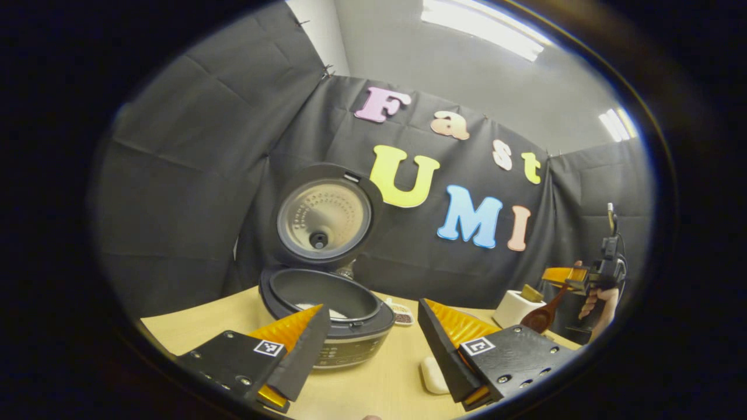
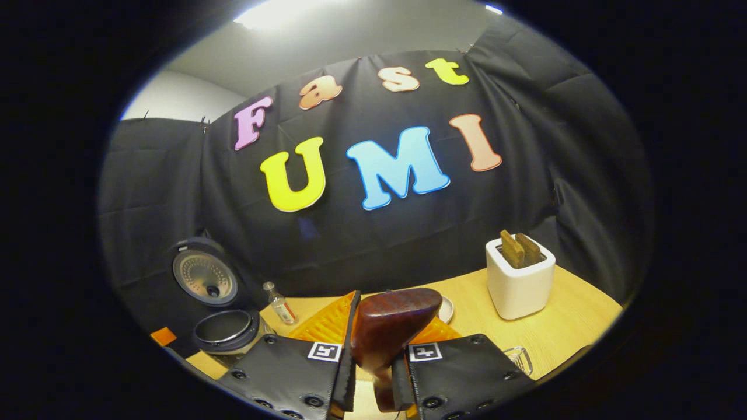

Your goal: Close the left gripper, press the button to open the rice cooker; take a wooden spoon from the chopstick holder with the right hand, scoop a spoonful of rice and pour it into the rice cooker, then put the wooden spoon back into the chopstick holder.

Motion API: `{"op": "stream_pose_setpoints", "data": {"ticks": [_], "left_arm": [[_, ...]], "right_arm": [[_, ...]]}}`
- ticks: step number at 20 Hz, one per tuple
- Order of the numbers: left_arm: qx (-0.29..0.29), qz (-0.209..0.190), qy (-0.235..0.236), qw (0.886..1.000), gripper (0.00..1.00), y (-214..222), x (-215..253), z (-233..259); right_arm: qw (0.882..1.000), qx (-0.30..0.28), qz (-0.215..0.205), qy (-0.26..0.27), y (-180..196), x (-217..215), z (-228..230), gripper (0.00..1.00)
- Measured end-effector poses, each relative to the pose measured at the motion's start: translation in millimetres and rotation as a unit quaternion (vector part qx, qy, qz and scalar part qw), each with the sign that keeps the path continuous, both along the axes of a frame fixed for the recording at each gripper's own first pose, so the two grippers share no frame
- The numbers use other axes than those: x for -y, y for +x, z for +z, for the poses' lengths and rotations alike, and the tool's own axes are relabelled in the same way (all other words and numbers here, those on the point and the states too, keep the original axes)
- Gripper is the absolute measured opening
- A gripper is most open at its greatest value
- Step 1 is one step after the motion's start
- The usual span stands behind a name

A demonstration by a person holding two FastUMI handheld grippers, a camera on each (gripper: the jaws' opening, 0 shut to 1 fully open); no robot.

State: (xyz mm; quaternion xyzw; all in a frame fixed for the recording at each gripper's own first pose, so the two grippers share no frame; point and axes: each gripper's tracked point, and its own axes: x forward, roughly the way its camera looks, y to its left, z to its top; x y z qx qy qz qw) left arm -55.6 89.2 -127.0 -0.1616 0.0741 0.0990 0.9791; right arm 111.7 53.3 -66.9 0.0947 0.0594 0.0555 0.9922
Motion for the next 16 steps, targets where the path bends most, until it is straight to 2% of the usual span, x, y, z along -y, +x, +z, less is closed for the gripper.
{"op": "stream_pose_setpoints", "data": {"ticks": [1, 2, 8, 12, 13, 16], "left_arm": [[-0.004, 0.001, -0.005, 1.0, 0.93, 0, 0, -4], [-0.009, 0.0, -0.01, 1.0, 0.94, 0, 0, -10], [-0.01, -0.012, -0.036, 0.999, 0.94, -2, 12, -17], [-0.016, -0.008, -0.025, 1.0, 0.92, -6, 7, -20], [-0.017, -0.007, -0.026, 0.999, 0.93, -6, 6, -21], [-0.019, -0.007, -0.035, 0.999, 0.93, -7, 6, -25]], "right_arm": [[1.0, -0.006, 0.015, -0.009, -4, -7, -6, 0.26], [1.0, 0.008, 0.015, -0.014, -1, -12, -3, 0.27], [0.999, -0.004, 0.045, -0.021, -1, -41, -14, 0.27], [0.997, -0.02, 0.047, -0.064, 6, -51, -39, 0.27], [0.995, -0.029, 0.049, -0.076, 8, -53, -48, 0.25], [0.991, -0.059, 0.063, -0.102, 11, -65, -77, 0.27]]}}
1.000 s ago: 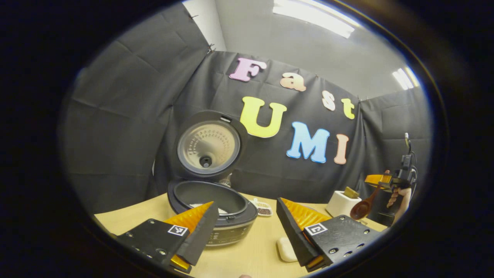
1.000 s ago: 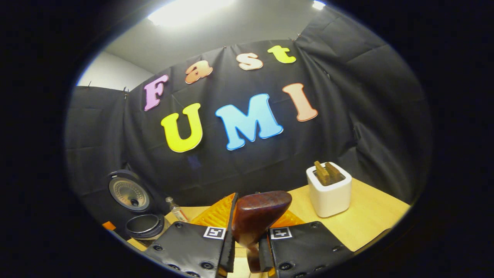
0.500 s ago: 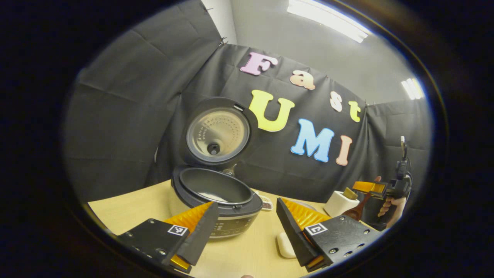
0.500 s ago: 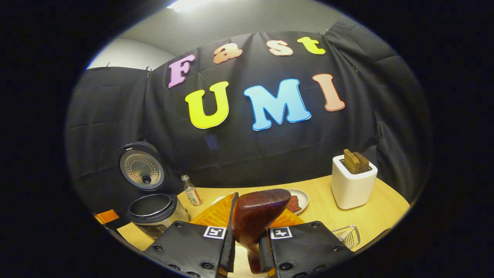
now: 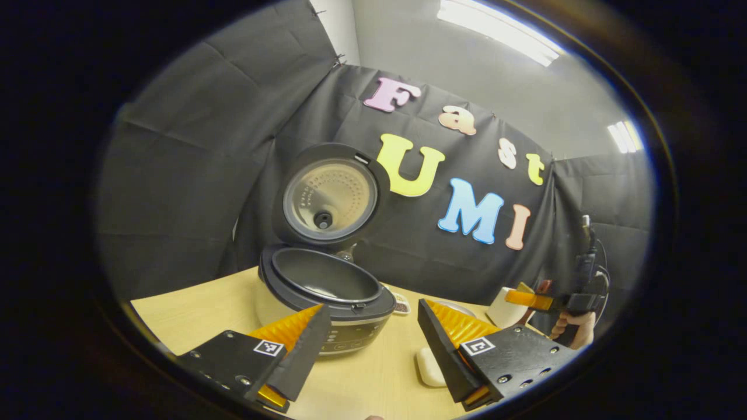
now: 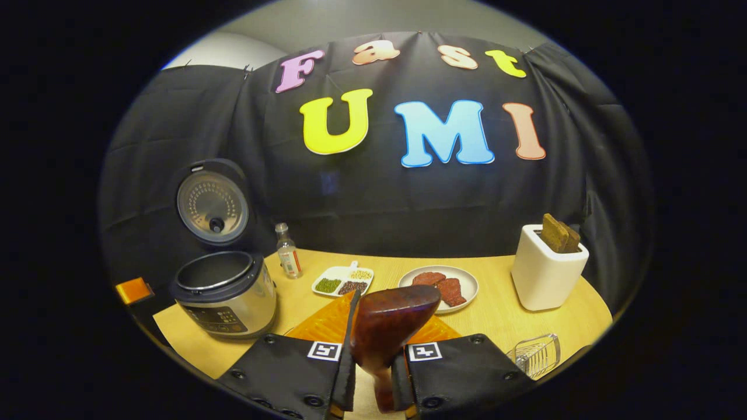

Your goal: Close the left gripper, press the button to open the rice cooker; take a wooden spoon from the chopstick holder with the right hand, scoop a spoonful of rice and pour it into the rice cooker, then put the wooden spoon back into the chopstick holder.

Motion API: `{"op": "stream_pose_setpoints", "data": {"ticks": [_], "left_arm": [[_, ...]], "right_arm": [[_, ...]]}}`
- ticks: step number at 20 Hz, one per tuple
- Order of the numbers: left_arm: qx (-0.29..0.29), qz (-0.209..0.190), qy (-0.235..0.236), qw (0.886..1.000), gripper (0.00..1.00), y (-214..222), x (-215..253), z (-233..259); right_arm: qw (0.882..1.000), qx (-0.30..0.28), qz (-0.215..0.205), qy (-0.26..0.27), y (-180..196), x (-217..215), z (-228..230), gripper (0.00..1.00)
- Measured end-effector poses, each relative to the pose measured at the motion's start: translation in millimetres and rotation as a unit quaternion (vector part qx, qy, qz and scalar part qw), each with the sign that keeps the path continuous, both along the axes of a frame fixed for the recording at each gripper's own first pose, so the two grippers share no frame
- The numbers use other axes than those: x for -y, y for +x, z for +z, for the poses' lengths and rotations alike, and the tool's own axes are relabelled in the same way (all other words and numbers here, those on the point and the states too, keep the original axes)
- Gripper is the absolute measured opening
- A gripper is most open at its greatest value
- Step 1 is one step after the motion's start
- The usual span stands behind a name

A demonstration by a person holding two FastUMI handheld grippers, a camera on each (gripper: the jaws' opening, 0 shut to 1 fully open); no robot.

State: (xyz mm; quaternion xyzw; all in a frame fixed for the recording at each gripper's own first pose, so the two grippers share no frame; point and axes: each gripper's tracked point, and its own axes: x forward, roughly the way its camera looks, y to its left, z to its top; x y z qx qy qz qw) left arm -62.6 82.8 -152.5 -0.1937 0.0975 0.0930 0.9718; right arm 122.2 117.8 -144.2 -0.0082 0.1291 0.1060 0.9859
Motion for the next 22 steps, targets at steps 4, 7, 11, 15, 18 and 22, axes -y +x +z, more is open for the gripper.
{"op": "stream_pose_setpoints", "data": {"ticks": [4, 7, 11, 15, 18, 22], "left_arm": [[-0.004, 0.002, -0.005, 1.0, 0.92, 0, -3, -4], [-0.01, 0.003, -0.012, 1.0, 0.92, 3, -6, -11], [-0.012, 0.002, -0.026, 1.0, 0.93, 3, -8, -20], [-0.016, 0.007, -0.043, 0.999, 0.94, 3, -13, -31], [-0.017, 0.016, -0.053, 0.998, 0.93, -2, -21, -38], [-0.017, 0.017, -0.047, 0.999, 0.94, -8, -28, -37]], "right_arm": [[0.998, -0.025, -0.008, -0.052, -1, -2, -28, 0.26], [0.998, -0.041, 0.006, -0.051, -2, -13, -39, 0.27], [0.995, -0.094, 0.024, 0.009, -10, -36, -56, 0.28], [0.993, -0.11, 0.023, 0.024, -13, -48, -60, 0.28], [0.991, -0.123, 0.02, 0.046, -10, -58, -65, 0.28], [0.986, -0.14, 0.016, 0.087, -8, -66, -65, 0.28]]}}
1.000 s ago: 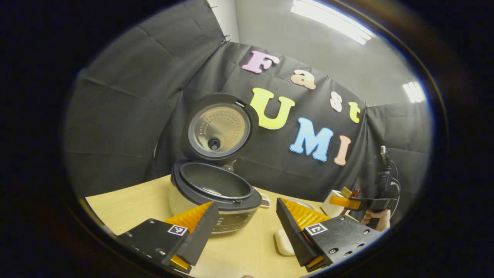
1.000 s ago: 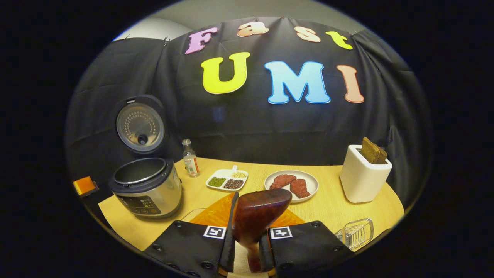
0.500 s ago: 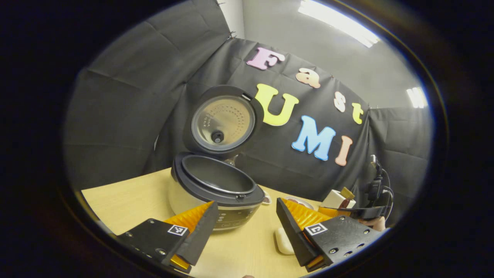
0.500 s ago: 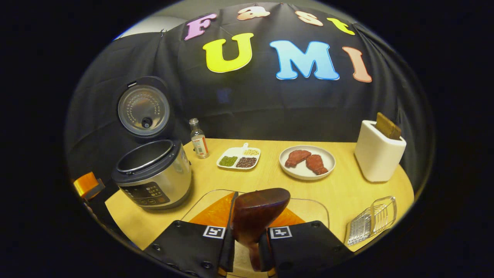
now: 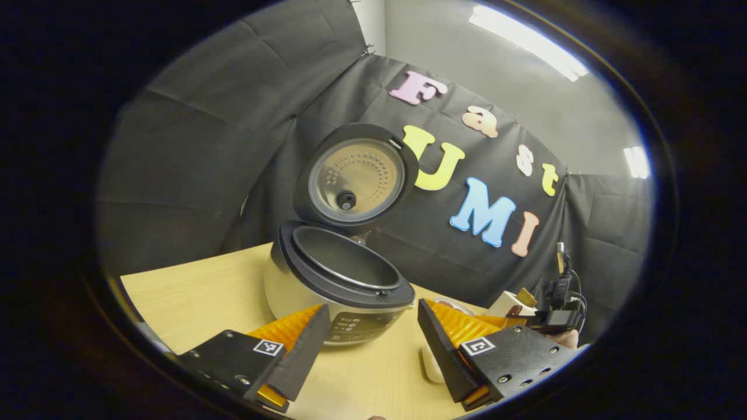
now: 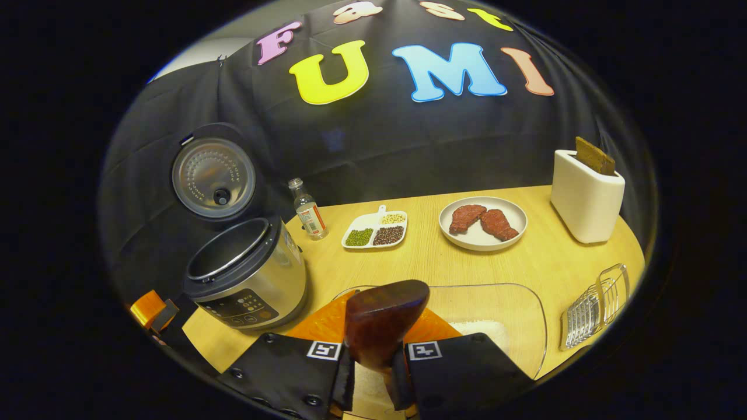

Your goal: Close the left gripper, press the button to open the rice cooker; take a wooden spoon from the chopstick holder with the right hand, scoop a spoonful of rice and pour it into the rice cooker, then put the wooden spoon back into the chopstick holder.

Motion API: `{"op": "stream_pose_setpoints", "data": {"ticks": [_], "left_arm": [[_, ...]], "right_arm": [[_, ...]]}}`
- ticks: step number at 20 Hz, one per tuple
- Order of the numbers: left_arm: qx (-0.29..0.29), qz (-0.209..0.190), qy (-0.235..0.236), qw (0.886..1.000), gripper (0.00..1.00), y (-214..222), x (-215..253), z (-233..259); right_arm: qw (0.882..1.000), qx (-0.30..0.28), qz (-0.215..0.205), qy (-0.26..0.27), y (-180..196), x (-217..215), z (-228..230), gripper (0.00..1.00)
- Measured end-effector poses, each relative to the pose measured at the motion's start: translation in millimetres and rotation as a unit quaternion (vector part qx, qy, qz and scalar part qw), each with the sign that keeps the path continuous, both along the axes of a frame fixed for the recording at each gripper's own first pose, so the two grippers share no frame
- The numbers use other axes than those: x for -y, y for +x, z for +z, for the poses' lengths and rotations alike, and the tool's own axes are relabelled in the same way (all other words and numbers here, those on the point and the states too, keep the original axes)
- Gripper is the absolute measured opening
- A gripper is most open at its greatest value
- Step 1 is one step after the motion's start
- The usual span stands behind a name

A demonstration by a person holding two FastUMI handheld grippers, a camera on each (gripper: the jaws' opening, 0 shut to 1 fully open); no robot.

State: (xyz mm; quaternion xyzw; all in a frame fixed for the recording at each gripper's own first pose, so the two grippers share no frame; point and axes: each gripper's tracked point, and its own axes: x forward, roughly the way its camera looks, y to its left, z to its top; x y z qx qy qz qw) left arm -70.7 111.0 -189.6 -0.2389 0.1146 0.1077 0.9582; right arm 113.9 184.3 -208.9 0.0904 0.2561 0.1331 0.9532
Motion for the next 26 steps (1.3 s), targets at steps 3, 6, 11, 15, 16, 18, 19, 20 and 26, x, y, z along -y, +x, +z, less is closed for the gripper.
{"op": "stream_pose_setpoints", "data": {"ticks": [3, 6, 11, 15, 16, 18, 19, 20, 26], "left_arm": [[-0.002, 0.003, 0.007, 1.0, 0.94, 2, -7, 3], [-0.007, 0.005, 0.004, 1.0, 0.94, -1, -11, -1], [-0.009, 0.008, 0.013, 1.0, 0.94, -4, -17, 1], [-0.007, 0.006, 0.02, 1.0, 0.94, -3, -12, 6], [-0.007, 0.004, 0.02, 1.0, 0.94, -3, -11, 6], [-0.008, 0.004, 0.021, 1.0, 0.94, -2, -10, 6], [-0.01, 0.003, 0.022, 1.0, 0.94, -1, -9, 6], [-0.011, 0.002, 0.024, 1.0, 0.94, -3, -7, 7], [-0.008, 0.002, 0.03, 1.0, 0.94, -4, -2, 11]], "right_arm": [[0.999, -0.014, -0.018, 0.042, 5, 1, 1, 0.28], [0.992, -0.037, -0.029, 0.115, 7, -6, 4, 0.27], [0.98, -0.068, -0.048, 0.18, 11, -3, 3, 0.28], [0.961, -0.092, -0.069, 0.25, 14, 9, 2, 0.28], [0.957, -0.097, -0.071, 0.263, 14, 12, 2, 0.28], [0.947, -0.103, -0.079, 0.293, 15, 21, 3, 0.26], [0.942, -0.106, -0.081, 0.308, 16, 26, 5, 0.26], [0.938, -0.107, -0.085, 0.318, 16, 31, 5, 0.28], [0.925, -0.077, -0.125, 0.351, 18, 80, 19, 0.27]]}}
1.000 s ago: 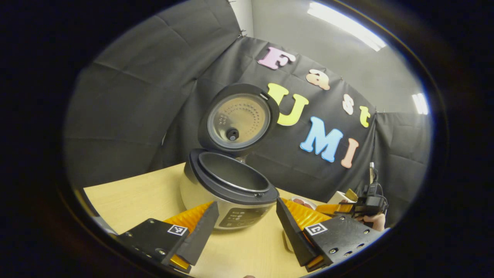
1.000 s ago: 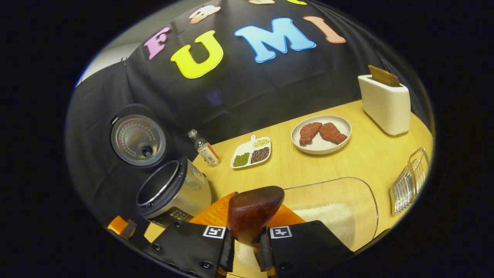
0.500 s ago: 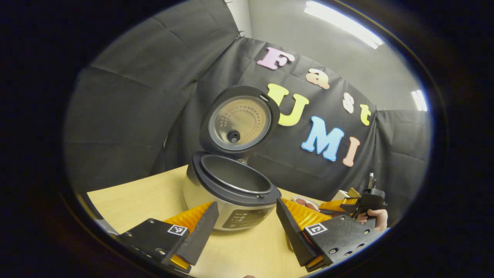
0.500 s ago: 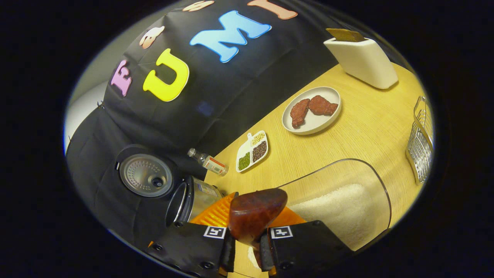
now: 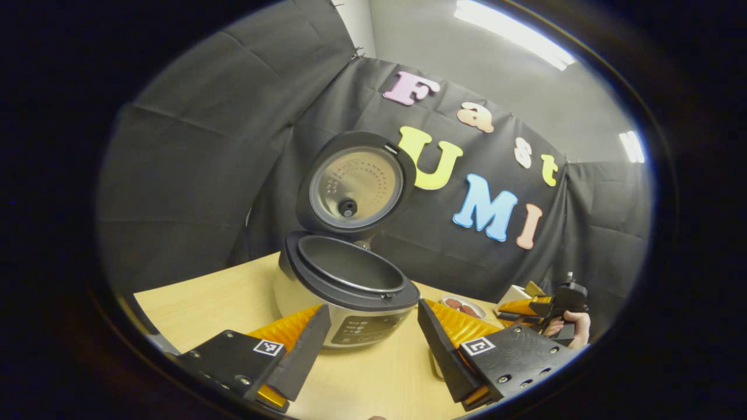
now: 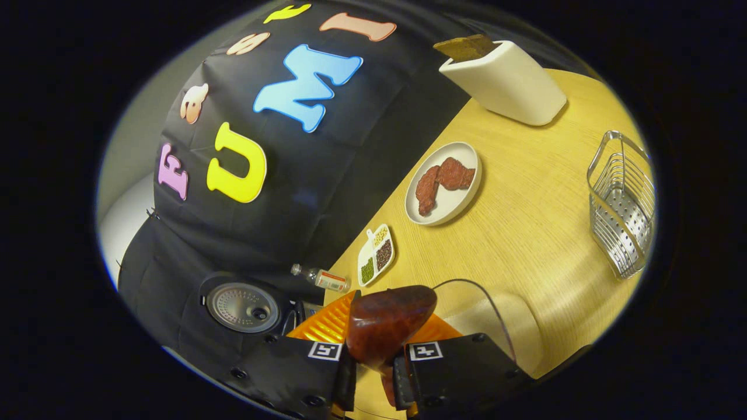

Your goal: Close the left gripper, press the button to open the rice cooker; take a wooden spoon from the chopstick holder with the right hand, scoop a spoonful of rice and pour it into the rice cooker, then put the wooden spoon back into the chopstick holder.

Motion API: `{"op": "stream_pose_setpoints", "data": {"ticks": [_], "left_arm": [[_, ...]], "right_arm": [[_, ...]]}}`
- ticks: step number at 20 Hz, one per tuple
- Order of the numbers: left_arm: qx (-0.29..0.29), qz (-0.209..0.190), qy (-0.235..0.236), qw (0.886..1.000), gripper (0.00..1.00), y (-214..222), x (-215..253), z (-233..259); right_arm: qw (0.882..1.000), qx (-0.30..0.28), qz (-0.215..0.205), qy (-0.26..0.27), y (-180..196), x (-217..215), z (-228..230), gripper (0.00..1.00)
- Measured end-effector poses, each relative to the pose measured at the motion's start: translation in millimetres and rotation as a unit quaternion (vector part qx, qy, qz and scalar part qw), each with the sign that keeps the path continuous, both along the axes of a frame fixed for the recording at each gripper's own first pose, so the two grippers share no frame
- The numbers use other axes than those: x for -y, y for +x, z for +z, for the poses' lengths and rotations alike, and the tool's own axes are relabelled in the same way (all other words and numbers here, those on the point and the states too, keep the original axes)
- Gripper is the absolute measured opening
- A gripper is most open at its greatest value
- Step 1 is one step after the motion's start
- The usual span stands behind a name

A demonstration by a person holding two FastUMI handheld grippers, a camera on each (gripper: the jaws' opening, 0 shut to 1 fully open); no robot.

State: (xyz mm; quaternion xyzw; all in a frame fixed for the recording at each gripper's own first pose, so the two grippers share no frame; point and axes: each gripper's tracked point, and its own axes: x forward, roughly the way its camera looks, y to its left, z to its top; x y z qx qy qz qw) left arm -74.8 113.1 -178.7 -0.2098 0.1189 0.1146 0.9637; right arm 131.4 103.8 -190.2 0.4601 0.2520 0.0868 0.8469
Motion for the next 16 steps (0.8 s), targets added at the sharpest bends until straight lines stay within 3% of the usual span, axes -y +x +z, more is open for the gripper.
{"op": "stream_pose_setpoints", "data": {"ticks": [8, 16], "left_arm": [[0.005, 0.002, -0.019, 1.0, 0.94, -4, 7, -1], [0.002, 0.015, -0.005, 1.0, 0.94, -15, -3, 1]], "right_arm": [[0.992, 0.004, -0.086, 0.097, 0, 53, 9, 0.25], [0.984, 0.008, -0.088, 0.157, 14, 42, 28, 0.27]]}}
